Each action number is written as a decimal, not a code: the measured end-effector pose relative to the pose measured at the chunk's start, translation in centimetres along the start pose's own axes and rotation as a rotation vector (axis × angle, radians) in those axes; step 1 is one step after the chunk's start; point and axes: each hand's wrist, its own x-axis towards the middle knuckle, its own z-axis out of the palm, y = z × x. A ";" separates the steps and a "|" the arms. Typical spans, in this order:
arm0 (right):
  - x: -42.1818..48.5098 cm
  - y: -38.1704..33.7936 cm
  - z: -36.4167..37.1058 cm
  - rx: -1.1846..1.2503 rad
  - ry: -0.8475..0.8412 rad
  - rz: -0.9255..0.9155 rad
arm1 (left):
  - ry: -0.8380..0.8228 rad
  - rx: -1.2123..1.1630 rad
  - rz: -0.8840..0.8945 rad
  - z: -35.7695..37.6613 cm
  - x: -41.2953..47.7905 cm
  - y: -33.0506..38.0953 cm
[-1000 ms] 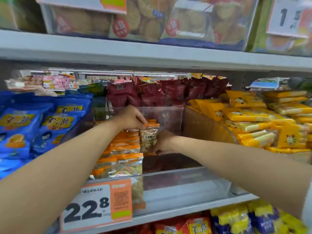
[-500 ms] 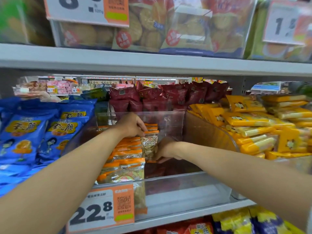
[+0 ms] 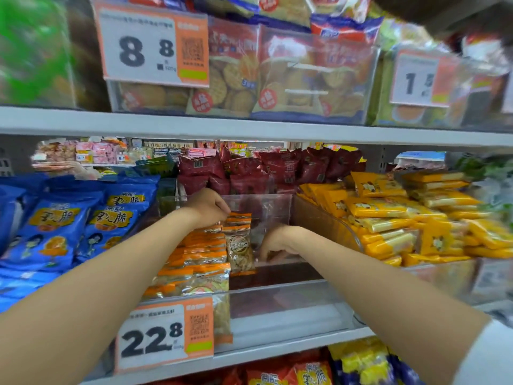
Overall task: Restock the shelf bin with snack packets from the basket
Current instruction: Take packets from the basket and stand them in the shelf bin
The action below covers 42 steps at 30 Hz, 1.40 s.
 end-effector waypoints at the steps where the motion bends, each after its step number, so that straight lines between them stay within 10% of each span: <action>1: -1.4 -0.2 -0.5 -0.068 0.105 -0.081 | -0.008 0.006 -0.013 -0.2 -0.9 0.8; 8: -10.7 2.9 -0.9 0.025 0.752 -0.551 | 0.159 -0.104 0.077 0.4 -8.8 8.2; 16: -20.3 13.0 0.1 0.029 0.767 -0.579 | -0.012 -0.228 0.183 7.6 -16.9 15.1; 32: -29.0 48.5 12.4 0.114 0.383 0.221 | -0.848 -0.333 -0.055 40.3 -30.8 17.9; 42: -31.8 64.2 22.7 0.066 0.028 0.707 | -1.057 -0.345 -0.384 52.8 -36.3 10.7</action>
